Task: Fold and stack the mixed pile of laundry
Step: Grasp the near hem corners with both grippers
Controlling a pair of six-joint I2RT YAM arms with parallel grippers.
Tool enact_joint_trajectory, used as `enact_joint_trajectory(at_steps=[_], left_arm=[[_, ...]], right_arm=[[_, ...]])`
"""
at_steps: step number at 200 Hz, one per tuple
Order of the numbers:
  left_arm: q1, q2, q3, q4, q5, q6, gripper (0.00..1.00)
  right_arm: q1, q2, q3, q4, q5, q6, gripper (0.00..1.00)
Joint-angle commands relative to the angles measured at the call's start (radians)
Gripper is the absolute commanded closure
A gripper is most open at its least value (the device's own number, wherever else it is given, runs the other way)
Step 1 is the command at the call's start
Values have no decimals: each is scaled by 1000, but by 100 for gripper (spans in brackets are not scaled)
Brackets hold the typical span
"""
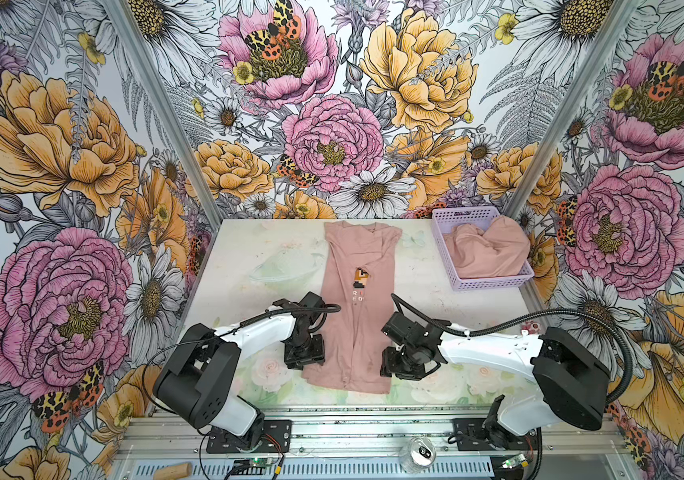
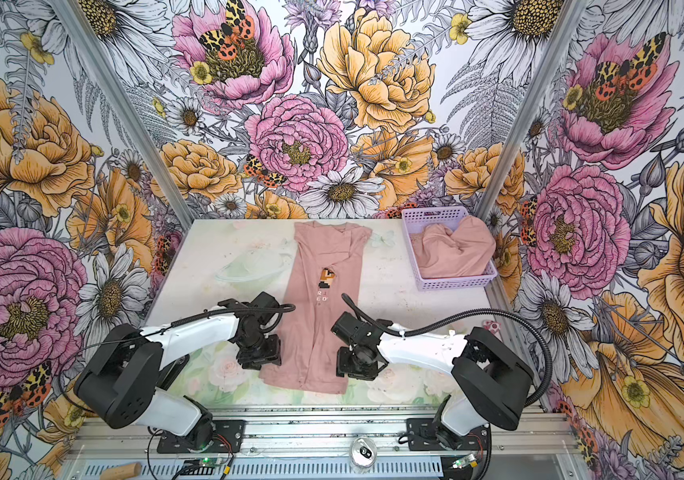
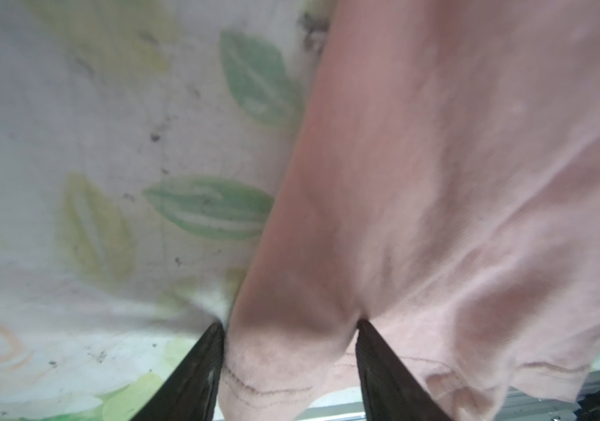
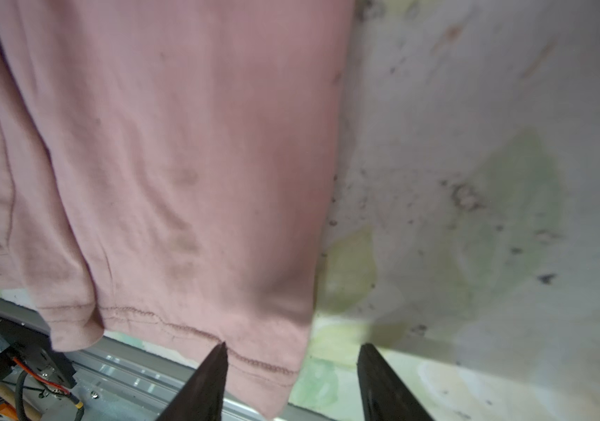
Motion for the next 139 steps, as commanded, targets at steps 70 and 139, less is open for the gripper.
enact_joint_trajectory(at_steps=[70, 139], left_arm=[[-11, -39, -61, -12, -39, -77, 43], [-53, -29, -75, -12, -27, -87, 56]], right_arm=[[69, 32, -37, 97, 15, 154, 71], [60, 2, -57, 92, 19, 150, 100]])
